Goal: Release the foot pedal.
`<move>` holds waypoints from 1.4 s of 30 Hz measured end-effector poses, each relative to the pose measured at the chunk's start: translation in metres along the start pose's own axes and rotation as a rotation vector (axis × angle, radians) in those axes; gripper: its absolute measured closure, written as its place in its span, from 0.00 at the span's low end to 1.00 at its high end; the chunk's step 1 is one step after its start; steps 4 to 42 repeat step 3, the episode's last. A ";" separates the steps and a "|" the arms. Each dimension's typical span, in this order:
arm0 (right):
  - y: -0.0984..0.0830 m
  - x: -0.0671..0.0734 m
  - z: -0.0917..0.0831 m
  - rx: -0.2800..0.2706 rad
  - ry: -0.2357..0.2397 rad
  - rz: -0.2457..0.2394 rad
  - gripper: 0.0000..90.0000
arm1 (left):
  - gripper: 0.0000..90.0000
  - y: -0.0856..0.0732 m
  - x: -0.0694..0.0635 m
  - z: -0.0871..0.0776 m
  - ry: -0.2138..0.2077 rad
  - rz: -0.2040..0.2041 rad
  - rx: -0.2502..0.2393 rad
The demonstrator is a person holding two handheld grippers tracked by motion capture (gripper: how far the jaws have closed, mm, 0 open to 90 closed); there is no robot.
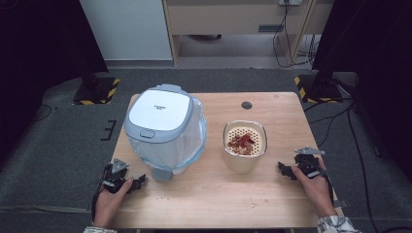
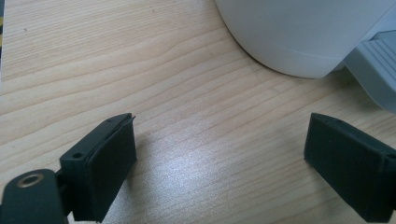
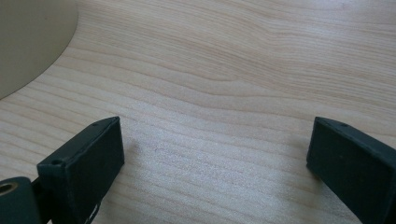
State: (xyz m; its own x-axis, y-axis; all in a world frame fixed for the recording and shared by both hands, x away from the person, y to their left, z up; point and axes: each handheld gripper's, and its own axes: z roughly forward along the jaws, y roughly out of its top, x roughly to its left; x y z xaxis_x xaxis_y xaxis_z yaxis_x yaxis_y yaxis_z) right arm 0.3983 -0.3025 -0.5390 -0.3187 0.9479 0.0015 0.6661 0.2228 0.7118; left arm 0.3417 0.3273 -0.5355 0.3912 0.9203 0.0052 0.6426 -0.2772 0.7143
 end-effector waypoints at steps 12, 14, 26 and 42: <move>0.000 0.000 0.001 0.002 0.000 0.002 0.04 | 0.07 0.000 0.000 0.000 -0.001 0.002 0.002; 0.000 0.000 0.001 0.002 0.000 0.002 0.04 | 0.07 0.000 0.000 0.000 -0.001 0.002 0.002; 0.000 0.000 0.001 0.002 0.000 0.002 0.04 | 0.07 0.000 0.000 0.000 -0.001 0.002 0.002; 0.000 0.000 0.001 0.002 0.000 0.002 0.04 | 0.07 0.000 0.000 0.000 -0.001 0.002 0.002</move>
